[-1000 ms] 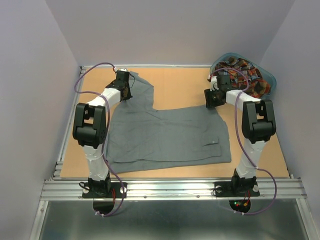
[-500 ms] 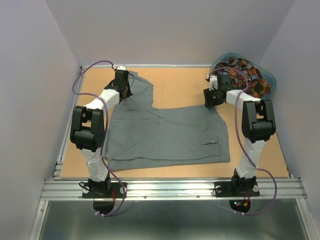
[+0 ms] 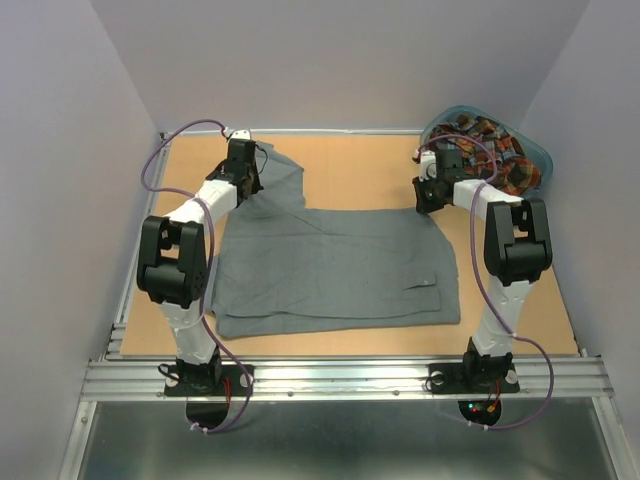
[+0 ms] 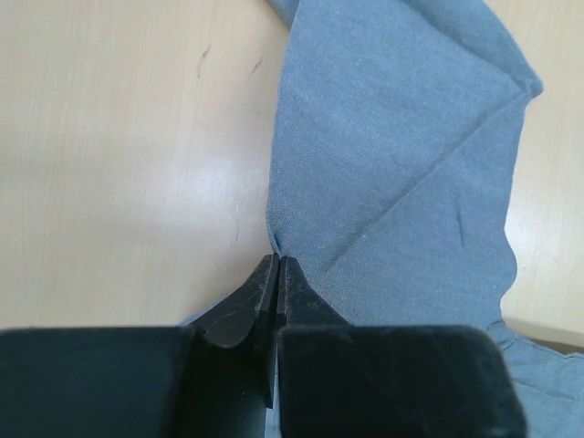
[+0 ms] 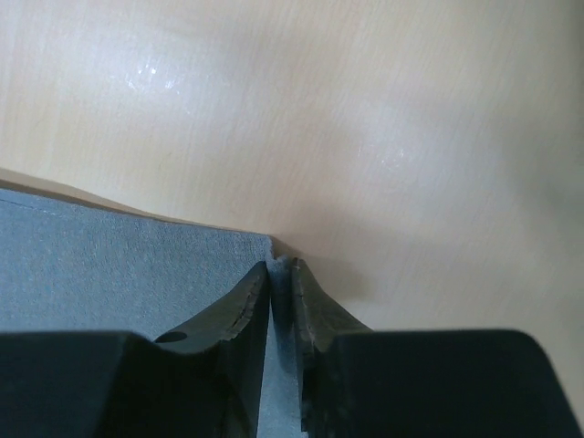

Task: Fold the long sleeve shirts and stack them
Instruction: Fold the shirt

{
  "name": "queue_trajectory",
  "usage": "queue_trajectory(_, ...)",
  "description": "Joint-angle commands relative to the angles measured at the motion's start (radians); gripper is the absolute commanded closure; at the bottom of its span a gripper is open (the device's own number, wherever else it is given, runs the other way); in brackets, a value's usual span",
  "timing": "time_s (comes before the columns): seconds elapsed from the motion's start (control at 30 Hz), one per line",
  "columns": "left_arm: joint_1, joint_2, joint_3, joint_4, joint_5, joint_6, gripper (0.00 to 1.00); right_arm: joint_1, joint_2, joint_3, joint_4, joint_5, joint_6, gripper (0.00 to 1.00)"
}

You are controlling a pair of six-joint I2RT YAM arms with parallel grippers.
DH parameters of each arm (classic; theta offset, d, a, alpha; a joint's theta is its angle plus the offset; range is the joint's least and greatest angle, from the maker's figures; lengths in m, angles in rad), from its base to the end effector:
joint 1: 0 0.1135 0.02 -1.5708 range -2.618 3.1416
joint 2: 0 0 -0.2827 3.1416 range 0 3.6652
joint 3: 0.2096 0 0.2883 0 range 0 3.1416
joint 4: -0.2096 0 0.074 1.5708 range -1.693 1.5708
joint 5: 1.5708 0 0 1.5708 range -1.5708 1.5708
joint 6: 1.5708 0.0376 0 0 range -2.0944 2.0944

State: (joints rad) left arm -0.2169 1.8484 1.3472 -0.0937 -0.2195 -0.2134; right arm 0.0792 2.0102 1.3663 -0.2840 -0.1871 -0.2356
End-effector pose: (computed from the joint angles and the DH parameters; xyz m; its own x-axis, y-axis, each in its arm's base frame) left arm 0.4561 -0.0921 0.2405 -0.5421 -0.0922 -0.8353 -0.0827 0.9950 -0.0561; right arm 0.4663 0.0440 0.1592 -0.7317 -0.2881 -0.6177 -0.3699 0.9291 0.0048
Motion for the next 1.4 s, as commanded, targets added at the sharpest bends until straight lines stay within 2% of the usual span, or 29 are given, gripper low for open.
queue_trajectory(0.0,-0.004,-0.101,-0.029,0.049,-0.04,0.016,0.89,-0.007,-0.065,0.024,0.009,0.032,-0.019,0.83)
queue_trajectory(0.07,-0.004,-0.126,-0.046,0.052,-0.043,0.016,0.89,-0.007,-0.088,0.016,0.012,0.031,-0.019,0.86)
queue_trajectory(0.23,-0.006,-0.189,-0.091,0.066,-0.052,0.011,0.89,-0.007,-0.131,-0.018,0.028,0.032,-0.001,0.87)
queue_trajectory(0.73,-0.032,-0.379,-0.229,-0.03,-0.121,-0.055,0.89,-0.007,-0.342,-0.24,0.088,0.035,0.094,0.81)
queue_trajectory(1.2,-0.038,-0.58,-0.462,-0.064,-0.067,-0.121,0.86,0.002,-0.576,-0.476,0.172,-0.067,0.232,0.78)
queue_trajectory(1.37,-0.039,-0.607,-0.525,-0.092,-0.043,-0.162,0.85,0.004,-0.662,-0.552,0.177,-0.104,0.343,0.76)
